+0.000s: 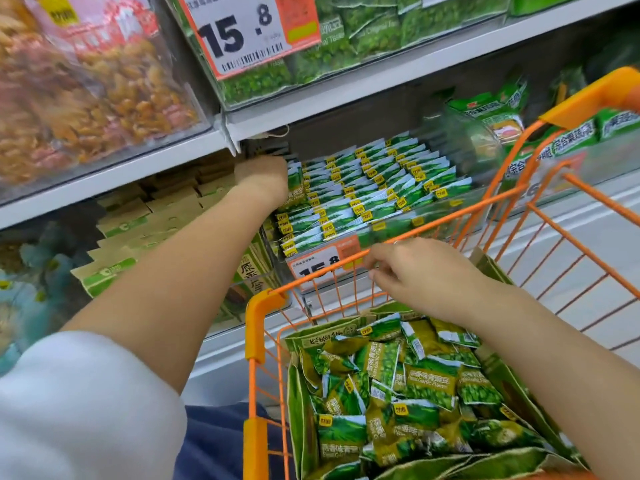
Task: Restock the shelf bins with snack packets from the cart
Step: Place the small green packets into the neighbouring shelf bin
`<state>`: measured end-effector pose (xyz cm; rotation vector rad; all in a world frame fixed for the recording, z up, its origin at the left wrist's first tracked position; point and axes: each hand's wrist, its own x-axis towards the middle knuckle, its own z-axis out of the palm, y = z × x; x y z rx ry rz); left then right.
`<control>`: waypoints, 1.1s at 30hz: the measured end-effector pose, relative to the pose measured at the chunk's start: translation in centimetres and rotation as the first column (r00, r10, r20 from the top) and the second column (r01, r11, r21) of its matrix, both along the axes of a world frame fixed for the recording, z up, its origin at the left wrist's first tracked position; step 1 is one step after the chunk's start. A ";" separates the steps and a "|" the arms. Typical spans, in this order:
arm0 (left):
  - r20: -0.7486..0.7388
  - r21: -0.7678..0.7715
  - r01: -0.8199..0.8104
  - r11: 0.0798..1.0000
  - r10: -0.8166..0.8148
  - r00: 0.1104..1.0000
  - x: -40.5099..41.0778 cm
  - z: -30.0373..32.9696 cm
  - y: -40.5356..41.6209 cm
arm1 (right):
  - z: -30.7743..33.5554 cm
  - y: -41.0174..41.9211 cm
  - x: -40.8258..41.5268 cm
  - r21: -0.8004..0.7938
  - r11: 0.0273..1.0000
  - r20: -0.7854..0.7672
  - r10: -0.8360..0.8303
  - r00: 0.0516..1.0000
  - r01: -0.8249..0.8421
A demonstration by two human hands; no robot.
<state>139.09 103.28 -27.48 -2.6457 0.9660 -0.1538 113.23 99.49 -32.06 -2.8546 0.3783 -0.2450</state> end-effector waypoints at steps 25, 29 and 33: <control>-0.630 -0.384 0.362 0.850 -0.527 0.570 -14.8 -9.2 9.3 | -5.6 3.1 -0.6 0.372 0.918 -0.709 0.375 0.598 -0.134; -0.804 -0.474 -0.030 0.880 -0.419 0.422 -14.8 -8.1 9.0 | -0.9 -0.5 -0.8 0.520 0.854 -0.451 0.250 0.857 0.025; -0.830 -0.547 -0.124 0.828 -0.519 0.204 -15.2 -7.1 9.2 | 0.8 -2.5 -1.6 0.616 0.785 -0.253 0.120 0.960 0.064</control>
